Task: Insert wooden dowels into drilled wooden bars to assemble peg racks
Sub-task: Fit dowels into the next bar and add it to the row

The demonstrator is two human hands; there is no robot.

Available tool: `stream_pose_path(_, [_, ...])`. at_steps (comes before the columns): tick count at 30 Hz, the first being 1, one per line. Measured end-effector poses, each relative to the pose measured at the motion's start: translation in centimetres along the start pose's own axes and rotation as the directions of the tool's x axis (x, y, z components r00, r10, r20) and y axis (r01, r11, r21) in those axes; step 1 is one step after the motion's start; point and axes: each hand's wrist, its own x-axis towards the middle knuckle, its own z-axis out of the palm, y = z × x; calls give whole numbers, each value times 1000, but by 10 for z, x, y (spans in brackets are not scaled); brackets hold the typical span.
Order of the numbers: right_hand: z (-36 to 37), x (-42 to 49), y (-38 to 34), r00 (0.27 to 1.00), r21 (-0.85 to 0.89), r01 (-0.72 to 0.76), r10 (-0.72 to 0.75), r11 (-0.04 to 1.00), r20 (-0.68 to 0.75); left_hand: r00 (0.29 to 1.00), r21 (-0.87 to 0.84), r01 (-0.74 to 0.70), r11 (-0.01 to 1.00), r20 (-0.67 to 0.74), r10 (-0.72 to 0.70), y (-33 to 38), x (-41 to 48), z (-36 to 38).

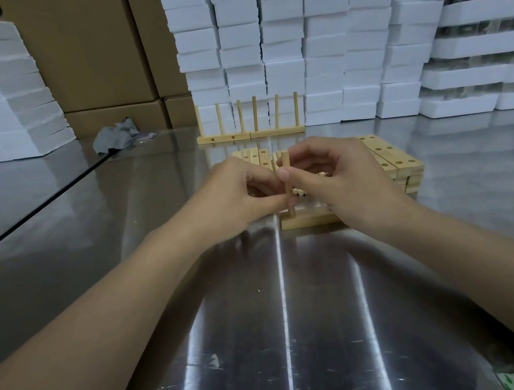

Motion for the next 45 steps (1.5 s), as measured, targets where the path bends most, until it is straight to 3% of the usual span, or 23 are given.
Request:
stream_pose_path(6, [-1,1,-4,999,-14,-1,0,1000,-38,999,23,37,999,6,-37,0,2,3])
stream_pose_path(17, [-8,-4,-2,999,-102,38,-37,994,8,998,122,-53,991,25,50,-2,2,5])
stream_pose_path(23, [-9,-6,-7,999,-139,24,-20,990,35,998,-23,39,999,-49,-40,0,-2,12])
stream_pose_path(28, [-5,-9,-6,1000,-158,16,-13,987,17,994,54,62,997,-96,-57,3,-1,18])
stream_pose_path(34, [2,-6,-9,996,15,-15,16,1000,-90,995,169,60,984,-93,-44,9,-4,18])
stream_pose_path(41, [3,1,-8,997,-89,-42,36,995,-67,993,170,85,982,-93,-70,8,-2,21])
stream_pose_path(45, [2,-5,-9,998,-168,60,-64,984,-19,994,182,61,981,-103,-42,7,-7,22])
